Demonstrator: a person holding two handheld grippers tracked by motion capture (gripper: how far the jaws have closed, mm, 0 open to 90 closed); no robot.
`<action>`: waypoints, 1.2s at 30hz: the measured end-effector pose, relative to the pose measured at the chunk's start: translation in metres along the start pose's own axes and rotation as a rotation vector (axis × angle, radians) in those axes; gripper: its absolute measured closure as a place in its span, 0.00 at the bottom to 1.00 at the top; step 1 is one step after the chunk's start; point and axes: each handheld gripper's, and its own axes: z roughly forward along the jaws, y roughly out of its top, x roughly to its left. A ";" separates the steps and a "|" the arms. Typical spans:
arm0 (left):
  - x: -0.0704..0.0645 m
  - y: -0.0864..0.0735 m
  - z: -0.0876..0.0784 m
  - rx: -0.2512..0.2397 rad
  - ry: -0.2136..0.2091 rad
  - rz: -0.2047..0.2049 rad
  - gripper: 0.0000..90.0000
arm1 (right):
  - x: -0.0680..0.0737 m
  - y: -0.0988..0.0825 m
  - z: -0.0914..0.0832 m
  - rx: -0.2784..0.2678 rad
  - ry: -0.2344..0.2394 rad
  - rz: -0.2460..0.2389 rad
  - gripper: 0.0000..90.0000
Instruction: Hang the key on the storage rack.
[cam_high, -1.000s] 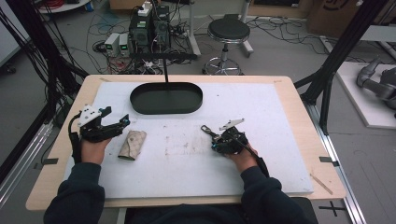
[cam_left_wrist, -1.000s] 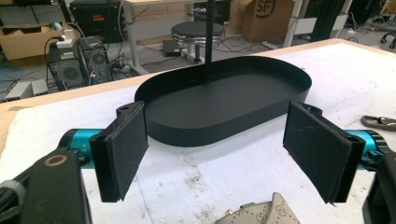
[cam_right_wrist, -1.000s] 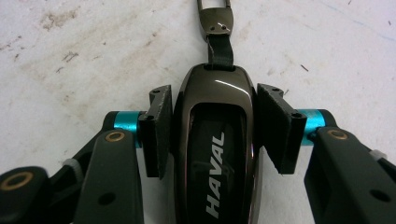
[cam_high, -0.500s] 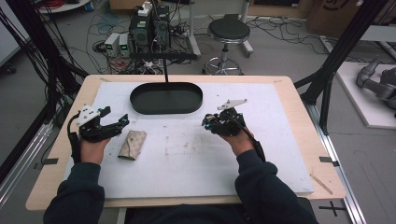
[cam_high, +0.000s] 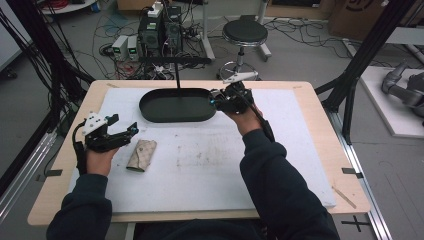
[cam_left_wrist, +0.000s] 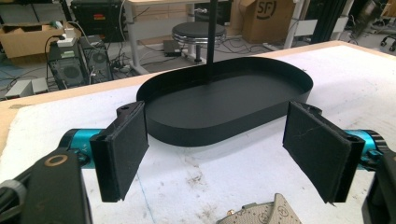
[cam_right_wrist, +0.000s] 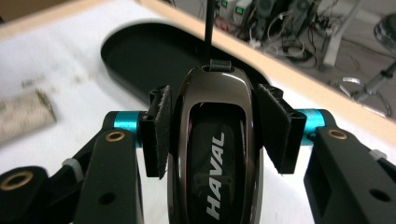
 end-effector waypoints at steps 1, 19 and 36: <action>0.000 0.000 0.000 0.000 0.000 0.000 0.24 | 0.000 0.000 0.000 0.000 0.000 0.000 0.55; 0.001 0.000 0.000 -0.007 -0.002 -0.004 0.24 | -0.020 0.080 0.032 -0.051 -0.092 0.010 0.55; 0.002 0.000 -0.002 -0.008 -0.004 -0.014 0.24 | -0.047 0.069 0.053 0.012 -0.197 0.101 0.55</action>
